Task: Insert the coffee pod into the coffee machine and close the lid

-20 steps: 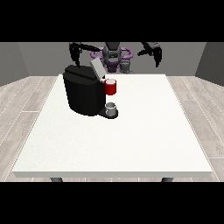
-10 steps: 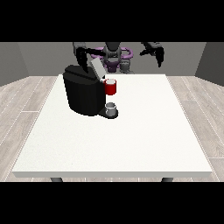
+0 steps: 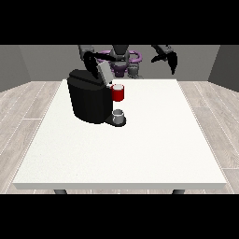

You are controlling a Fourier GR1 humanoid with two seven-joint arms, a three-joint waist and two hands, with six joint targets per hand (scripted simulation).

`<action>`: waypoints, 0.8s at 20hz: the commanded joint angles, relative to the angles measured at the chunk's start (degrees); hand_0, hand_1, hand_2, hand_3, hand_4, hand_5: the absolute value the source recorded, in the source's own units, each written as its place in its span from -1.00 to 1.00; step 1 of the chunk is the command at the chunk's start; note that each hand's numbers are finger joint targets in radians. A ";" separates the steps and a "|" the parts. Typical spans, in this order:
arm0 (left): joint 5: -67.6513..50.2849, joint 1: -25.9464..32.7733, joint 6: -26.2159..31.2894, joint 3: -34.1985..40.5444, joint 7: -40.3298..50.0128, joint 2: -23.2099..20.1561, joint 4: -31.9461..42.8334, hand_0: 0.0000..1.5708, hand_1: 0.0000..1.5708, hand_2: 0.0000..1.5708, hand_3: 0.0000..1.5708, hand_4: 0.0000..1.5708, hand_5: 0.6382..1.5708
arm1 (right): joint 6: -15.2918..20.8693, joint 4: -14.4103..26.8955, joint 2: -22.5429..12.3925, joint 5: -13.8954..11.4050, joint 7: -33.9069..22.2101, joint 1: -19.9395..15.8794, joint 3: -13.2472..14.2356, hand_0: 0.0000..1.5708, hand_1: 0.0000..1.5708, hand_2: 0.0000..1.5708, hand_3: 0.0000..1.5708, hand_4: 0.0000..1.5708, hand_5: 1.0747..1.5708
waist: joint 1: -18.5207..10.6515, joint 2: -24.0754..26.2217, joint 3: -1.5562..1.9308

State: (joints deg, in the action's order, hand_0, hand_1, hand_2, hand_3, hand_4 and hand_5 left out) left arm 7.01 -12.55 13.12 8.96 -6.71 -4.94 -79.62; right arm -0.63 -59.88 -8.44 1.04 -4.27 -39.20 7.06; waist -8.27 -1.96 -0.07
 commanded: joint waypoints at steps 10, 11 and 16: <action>-1.15 -2.75 0.17 -0.23 1.32 -1.39 -0.84 -1.00 -1.00 -1.00 -1.00 -0.58 1.00 | 0.33 2.52 0.24 -4.25 -0.32 -8.90 -3.64 -1.00 -1.00 -1.00 -1.00 -0.87 1.00 | -2.41 -3.25 0.06; -0.45 -1.50 -0.36 -1.82 1.80 0.09 -1.85 -1.00 -1.00 -1.00 -1.00 -0.59 1.00 | -1.12 2.74 -1.33 -3.57 -0.43 -9.57 -2.78 -1.00 -1.00 -1.00 -1.00 -0.86 1.00 | -2.91 -2.63 0.07; -1.44 -2.62 2.06 -1.76 2.06 -1.51 -1.93 -1.00 -1.00 -1.00 -1.00 -0.59 1.00 | -0.90 2.09 -1.90 -3.92 -2.52 -12.32 -2.65 -1.00 -1.00 -1.00 -1.00 -1.00 1.00 | -5.46 -3.46 0.08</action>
State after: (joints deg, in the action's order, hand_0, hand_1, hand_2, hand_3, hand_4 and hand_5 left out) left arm 6.83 -13.63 13.19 6.82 -5.64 -4.96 -80.92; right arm 0.29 -57.04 -11.31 -3.00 -9.15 -46.96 5.71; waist -10.54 -5.14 0.56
